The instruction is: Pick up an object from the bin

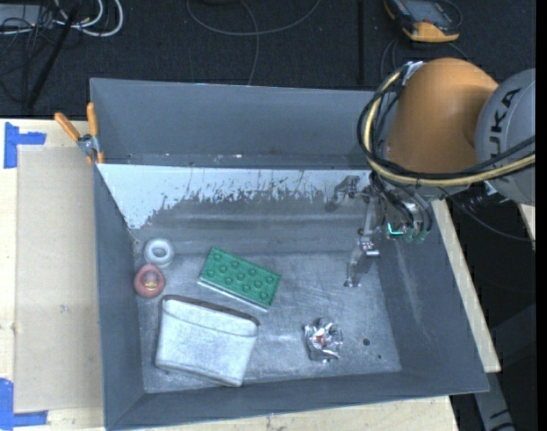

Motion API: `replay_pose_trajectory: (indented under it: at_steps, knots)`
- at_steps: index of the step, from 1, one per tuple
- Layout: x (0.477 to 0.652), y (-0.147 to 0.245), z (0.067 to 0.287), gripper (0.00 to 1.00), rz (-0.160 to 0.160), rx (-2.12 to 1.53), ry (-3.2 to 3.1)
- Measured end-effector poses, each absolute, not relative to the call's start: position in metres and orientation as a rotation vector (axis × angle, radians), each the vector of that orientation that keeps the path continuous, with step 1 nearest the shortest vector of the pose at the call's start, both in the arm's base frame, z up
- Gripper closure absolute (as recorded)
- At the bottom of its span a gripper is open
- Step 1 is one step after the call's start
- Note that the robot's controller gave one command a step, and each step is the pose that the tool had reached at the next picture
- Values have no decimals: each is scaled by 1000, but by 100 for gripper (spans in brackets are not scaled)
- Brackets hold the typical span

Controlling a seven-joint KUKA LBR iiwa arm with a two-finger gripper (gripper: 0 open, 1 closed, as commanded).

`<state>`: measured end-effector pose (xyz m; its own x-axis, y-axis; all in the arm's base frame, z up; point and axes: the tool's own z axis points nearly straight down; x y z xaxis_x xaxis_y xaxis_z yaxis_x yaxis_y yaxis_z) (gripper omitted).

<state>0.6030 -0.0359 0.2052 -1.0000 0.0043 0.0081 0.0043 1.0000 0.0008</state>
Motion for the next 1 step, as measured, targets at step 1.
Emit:
replay_pose_trajectory:
  at_steps: [1]
  knots:
    - [532,-16,73,0,1,321,-3127]
